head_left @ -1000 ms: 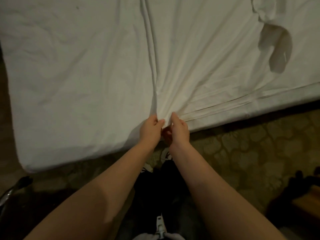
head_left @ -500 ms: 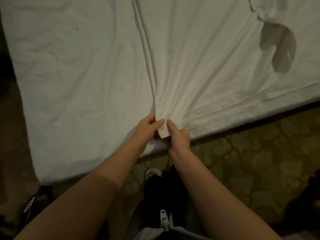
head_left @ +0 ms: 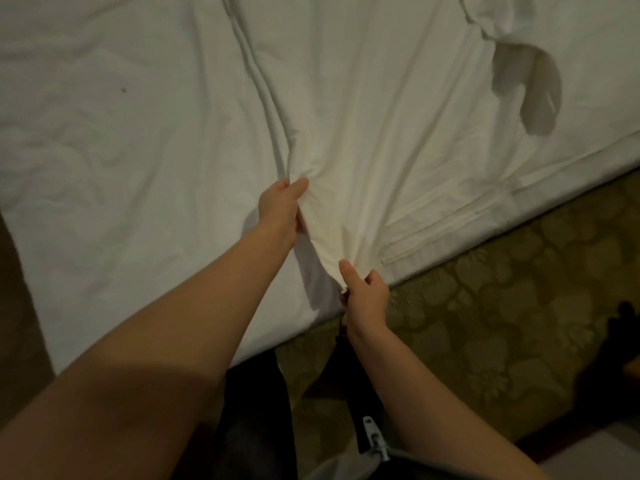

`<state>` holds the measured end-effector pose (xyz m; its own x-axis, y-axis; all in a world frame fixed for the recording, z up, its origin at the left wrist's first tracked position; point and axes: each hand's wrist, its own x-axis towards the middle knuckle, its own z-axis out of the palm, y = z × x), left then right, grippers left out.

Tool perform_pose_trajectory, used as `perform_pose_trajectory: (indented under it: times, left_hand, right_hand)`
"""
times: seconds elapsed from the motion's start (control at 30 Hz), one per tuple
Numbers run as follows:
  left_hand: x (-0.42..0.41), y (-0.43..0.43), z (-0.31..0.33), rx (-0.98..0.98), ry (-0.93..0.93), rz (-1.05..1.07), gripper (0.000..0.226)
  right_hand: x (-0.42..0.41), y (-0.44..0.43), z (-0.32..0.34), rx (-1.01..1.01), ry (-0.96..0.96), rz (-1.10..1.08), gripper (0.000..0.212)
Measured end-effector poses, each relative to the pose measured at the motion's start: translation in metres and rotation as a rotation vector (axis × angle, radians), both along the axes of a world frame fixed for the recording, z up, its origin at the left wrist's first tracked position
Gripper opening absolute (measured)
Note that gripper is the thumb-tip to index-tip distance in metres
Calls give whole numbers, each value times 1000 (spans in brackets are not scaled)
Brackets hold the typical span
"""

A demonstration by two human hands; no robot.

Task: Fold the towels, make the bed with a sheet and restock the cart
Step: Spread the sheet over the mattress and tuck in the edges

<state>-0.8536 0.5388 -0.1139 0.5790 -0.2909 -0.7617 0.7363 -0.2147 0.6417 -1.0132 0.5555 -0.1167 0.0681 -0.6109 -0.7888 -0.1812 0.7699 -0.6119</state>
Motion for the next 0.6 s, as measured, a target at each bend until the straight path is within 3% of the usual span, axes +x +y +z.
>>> perform_pose_trajectory:
  times: [0.13,0.4,0.5,0.57,0.6]
  left_hand:
    - [10,25,-15,91,-119,-97,25]
    - [24,31,-25,71,-7,-249,20]
    - [23,31,-27,45,17,-209,20]
    - [22,30,-30,33,24,-199,17]
    - [22,30,-31,31,32,-200,16]
  right_hand:
    - [4,7,-1,-84,82,14,11]
    - [23,16,2,-141,334,-56,24]
    - [35,19,13,-465,644,30,42]
    - [52,16,17,-770,746,257,41]
    - [63,11,17,-827,750,422,36]
